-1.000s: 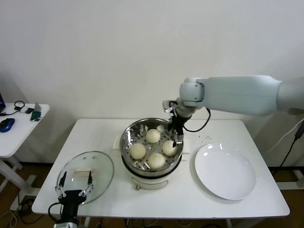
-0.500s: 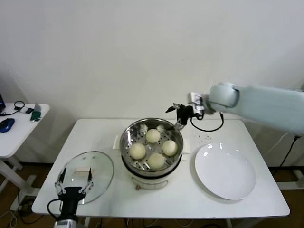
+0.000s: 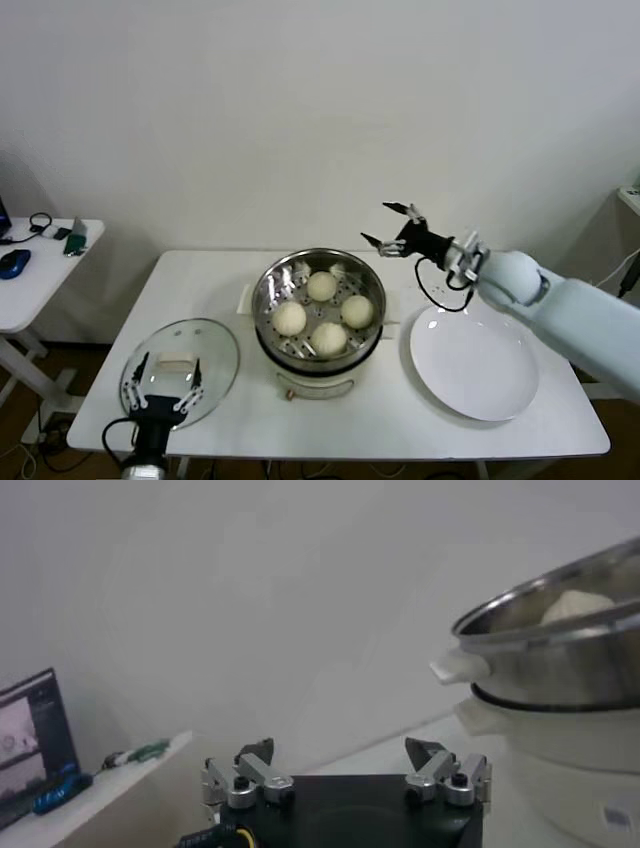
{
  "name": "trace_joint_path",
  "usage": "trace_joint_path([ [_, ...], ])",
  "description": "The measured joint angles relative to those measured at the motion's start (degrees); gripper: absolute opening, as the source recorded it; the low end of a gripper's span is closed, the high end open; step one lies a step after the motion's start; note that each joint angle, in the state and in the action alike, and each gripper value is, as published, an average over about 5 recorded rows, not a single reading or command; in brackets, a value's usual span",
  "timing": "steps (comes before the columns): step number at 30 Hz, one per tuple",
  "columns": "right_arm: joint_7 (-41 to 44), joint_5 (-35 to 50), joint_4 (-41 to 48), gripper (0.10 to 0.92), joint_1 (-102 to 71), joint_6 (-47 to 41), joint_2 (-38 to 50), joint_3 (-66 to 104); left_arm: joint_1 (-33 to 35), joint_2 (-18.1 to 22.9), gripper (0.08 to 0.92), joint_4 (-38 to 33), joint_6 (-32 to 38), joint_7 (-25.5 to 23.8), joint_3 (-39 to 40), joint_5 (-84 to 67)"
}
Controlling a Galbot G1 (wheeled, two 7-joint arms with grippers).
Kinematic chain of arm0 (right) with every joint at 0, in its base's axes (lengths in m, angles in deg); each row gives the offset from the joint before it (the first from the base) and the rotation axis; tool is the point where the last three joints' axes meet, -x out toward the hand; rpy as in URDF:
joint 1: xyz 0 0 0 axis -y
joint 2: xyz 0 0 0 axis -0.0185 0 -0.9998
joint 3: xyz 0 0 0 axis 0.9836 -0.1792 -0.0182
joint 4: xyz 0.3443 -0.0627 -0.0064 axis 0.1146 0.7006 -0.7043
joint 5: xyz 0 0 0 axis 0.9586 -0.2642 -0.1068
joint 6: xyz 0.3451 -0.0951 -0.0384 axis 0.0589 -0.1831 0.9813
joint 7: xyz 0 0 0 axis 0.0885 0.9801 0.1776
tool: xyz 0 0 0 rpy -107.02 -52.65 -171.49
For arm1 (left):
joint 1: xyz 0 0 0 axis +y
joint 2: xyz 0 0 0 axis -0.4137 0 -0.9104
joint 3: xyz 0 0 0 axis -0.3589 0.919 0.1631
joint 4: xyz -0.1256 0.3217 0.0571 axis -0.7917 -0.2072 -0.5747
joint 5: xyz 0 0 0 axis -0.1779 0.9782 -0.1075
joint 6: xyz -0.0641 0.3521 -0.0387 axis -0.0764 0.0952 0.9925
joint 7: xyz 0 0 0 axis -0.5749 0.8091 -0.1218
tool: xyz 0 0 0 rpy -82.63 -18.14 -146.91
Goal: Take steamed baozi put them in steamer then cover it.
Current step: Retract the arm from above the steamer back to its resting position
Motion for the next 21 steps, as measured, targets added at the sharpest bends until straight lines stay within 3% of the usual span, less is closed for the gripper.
trace_joint_path([
  [11, -6.2, -1.4, -2.4, 0.823, -32.4, 1.1, -6.0, 33.8, 0.5, -0.6, 0.823, -1.4, -5.3, -0.2, -0.5, 23.3],
  [21, -7.1, -4.7, -3.7, 0.823, -50.7, -1.3, -12.4, 53.0, -2.6, -2.8, 0.823, 3.0, -7.4, -1.6, -0.7, 48.8],
])
